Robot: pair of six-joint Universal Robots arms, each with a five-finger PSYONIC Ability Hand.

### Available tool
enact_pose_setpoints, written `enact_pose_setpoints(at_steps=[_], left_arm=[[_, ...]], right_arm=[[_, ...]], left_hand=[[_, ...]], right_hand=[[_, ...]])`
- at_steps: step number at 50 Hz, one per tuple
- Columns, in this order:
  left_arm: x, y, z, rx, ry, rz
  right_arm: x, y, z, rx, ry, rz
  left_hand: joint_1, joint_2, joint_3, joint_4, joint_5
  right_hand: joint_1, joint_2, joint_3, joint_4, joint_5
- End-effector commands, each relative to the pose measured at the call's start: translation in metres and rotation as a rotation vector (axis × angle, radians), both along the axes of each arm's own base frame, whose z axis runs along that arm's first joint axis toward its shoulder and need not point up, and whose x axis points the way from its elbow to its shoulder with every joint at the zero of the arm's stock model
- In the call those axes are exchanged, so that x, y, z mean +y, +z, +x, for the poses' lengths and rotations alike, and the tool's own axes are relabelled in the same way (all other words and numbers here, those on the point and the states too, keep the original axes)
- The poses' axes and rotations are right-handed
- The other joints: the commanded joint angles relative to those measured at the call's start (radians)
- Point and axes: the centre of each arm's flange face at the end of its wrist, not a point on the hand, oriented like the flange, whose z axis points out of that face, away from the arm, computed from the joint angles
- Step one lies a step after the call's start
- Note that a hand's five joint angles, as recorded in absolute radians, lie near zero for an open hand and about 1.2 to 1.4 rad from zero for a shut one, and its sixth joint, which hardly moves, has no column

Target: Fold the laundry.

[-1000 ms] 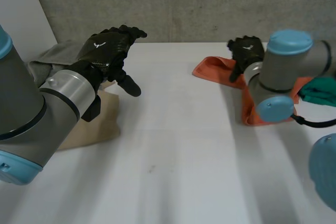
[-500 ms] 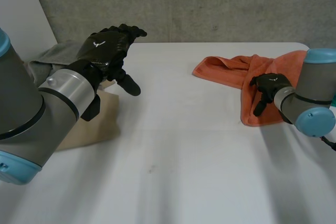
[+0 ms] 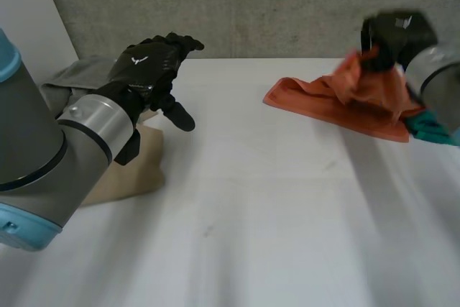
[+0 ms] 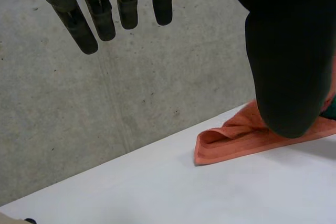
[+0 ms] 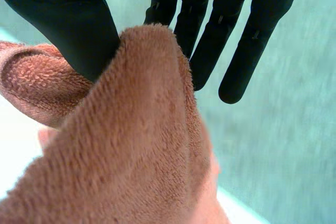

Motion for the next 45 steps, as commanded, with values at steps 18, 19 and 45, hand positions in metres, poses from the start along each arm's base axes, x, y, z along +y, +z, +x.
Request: enact_pose_setpoints(at_steps=[18,19,45], left_arm=[[-0.032,-0.087,-0.092,-0.138,-0.037,0.049],[-0.033,-0.090,-0.094,-0.141,-0.031,0.058],[-0.002,-0.036,-0.061,-0.180,0.007,0.245]], right_arm=[[0.152,0.146,0.030,-0.121,0.376,-0.112],[0.156,0.149,0.031,-0.128,0.386,-0.115],[0.077,0.104,-0.021,-0.091,0.148,-0.020]], left_hand=[[-0.052,-0.037,-0.039,-0.030,-0.054],[-0.052,-0.037,-0.039,-0.030,-0.054],[1.170,1.184,1.182,1.192,1.168]], right_hand=[[0.286,0.239,0.219,0.205,0.278],[0.286,0.239,0.219,0.205,0.278],[0.286,0.239,0.219,0.205,0.278]])
